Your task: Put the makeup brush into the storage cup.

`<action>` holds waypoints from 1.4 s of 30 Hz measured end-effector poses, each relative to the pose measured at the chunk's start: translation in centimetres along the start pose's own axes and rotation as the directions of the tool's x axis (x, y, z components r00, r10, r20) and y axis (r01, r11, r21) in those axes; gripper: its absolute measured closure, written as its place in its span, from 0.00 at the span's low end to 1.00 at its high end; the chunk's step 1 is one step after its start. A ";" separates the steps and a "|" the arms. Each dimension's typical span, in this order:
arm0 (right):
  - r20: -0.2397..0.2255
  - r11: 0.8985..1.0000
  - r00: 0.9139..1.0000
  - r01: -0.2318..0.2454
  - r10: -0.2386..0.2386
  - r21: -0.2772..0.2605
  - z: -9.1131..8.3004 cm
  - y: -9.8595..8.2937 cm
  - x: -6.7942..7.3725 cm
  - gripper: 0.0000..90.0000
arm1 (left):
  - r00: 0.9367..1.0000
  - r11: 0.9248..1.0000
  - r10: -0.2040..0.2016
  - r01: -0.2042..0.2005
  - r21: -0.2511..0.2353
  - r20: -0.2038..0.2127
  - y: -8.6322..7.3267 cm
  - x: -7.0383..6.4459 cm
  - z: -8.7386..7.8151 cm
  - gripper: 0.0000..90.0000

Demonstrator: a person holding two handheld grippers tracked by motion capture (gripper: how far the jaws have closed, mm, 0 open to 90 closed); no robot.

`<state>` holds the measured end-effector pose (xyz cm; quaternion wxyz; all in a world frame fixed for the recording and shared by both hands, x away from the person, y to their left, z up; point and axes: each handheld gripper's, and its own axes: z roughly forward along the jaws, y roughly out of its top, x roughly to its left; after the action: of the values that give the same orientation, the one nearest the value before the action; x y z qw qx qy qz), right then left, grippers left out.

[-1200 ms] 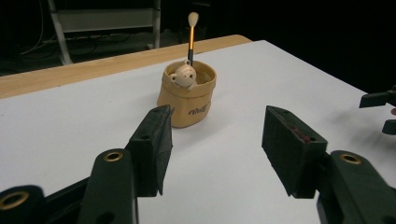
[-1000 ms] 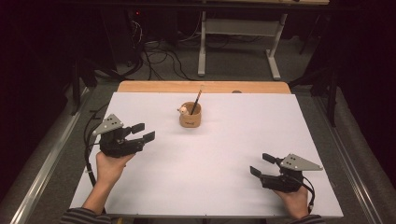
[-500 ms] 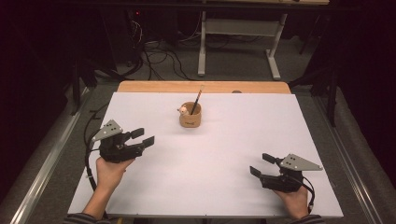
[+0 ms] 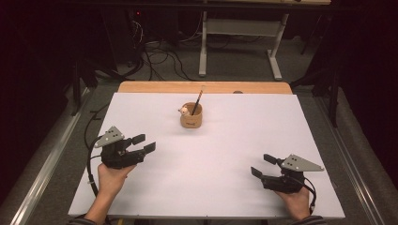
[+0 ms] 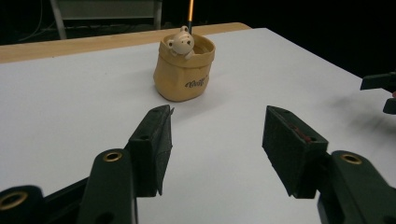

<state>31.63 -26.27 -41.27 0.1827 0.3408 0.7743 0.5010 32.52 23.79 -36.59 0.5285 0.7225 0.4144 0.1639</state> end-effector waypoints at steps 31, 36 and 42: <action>0.001 1.000 1.000 0.001 -0.001 -0.003 0.0 0.0 0.0 0.33 | 1.000 0.999 -0.011 0.011 0.033 -0.003 -2.2 -0.1 0.6 0.46; 0.000 1.000 1.000 0.004 -0.004 -0.004 0.0 0.0 0.0 0.33 | 1.000 1.000 -0.008 0.008 0.029 -0.009 -2.3 -0.2 0.7 0.46; -0.002 1.000 1.000 0.001 -0.001 -0.001 0.0 0.0 0.0 0.33 | 0.999 1.000 -0.006 0.006 0.013 -0.036 -2.9 -0.2 0.7 0.46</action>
<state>31.64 -26.22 -41.28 0.1824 0.3398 0.7745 0.5014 31.64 23.51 -39.37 0.5167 0.7217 0.4271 0.1728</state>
